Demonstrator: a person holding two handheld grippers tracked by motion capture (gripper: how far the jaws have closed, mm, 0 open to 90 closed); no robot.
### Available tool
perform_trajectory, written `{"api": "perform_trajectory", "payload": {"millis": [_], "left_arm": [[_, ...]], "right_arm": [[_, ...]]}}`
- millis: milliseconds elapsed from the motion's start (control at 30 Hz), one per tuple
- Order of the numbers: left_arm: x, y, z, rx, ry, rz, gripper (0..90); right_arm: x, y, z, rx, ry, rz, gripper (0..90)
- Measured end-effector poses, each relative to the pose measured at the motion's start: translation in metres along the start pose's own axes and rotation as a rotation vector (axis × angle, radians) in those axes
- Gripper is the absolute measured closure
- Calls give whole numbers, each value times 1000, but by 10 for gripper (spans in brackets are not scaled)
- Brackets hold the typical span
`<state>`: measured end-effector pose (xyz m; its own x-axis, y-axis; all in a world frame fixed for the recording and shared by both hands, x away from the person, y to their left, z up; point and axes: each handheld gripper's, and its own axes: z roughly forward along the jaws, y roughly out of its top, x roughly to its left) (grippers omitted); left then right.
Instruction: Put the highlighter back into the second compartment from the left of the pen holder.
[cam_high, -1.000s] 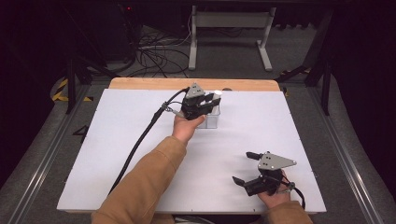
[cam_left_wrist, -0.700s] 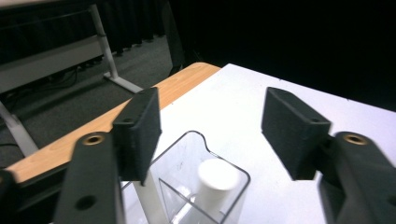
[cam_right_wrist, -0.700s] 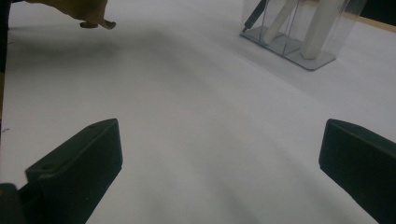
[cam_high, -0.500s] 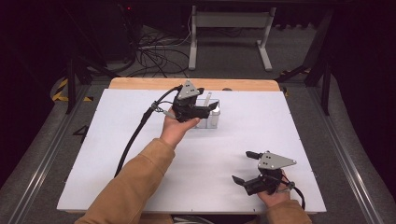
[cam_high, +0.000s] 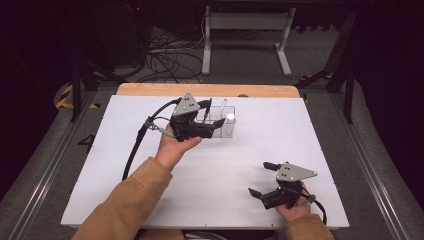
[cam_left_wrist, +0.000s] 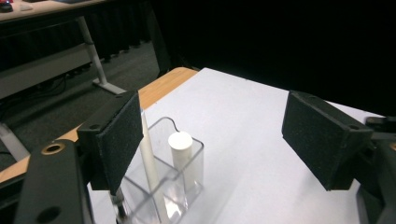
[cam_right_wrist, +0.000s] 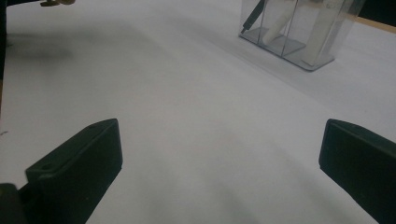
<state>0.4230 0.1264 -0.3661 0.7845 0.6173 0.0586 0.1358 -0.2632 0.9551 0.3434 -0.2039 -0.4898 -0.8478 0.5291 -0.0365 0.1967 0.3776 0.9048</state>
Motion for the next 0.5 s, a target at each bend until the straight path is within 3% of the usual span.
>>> {"api": "perform_trajectory", "payload": {"millis": [200, 500], "left_arm": [[-2, -10, -28, 31, 5, -20, 183], [-3, -34, -64, 3, -10, -56, 179]], "right_arm": [[0, 0, 0, 6, -3, 0, 1], [0, 0, 0, 8, 4, -8, 0]]}}
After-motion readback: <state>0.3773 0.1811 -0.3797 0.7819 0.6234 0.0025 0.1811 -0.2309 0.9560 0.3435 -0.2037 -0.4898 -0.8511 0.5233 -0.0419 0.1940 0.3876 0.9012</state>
